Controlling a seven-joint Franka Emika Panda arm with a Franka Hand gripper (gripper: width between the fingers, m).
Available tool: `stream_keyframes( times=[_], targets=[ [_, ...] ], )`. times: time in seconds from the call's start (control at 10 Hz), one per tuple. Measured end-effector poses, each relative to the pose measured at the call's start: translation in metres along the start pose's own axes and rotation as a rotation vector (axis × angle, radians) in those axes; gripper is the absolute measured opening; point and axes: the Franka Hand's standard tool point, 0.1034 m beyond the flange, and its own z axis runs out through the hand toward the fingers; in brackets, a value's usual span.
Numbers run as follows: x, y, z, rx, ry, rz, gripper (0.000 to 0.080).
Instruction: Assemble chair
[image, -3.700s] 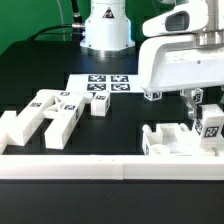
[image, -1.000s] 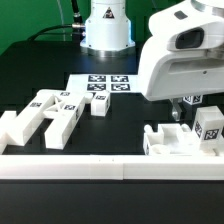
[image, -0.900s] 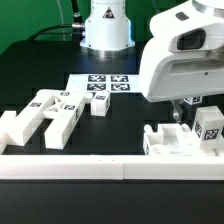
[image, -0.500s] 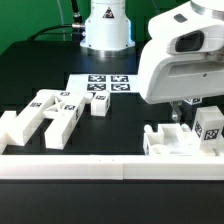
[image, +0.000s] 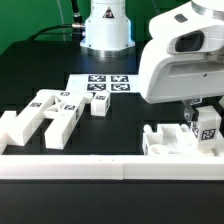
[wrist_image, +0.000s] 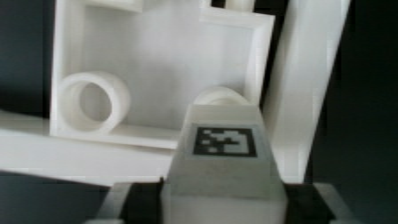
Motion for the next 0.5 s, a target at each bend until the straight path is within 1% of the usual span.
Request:
stream_keyframes(
  times=[0.2,0.3,0.5],
  targets=[
    [0.0000,0.0001,-0.0002,0.001,0.000,0.187,0.0295],
    [-0.0002,-0.0017,-0.0001,0.011,-0.002,0.339,0.0295],
    [-0.0007,-0.0072,0.0003,0.011,-0.004,0.540,0.0295]
  ],
)
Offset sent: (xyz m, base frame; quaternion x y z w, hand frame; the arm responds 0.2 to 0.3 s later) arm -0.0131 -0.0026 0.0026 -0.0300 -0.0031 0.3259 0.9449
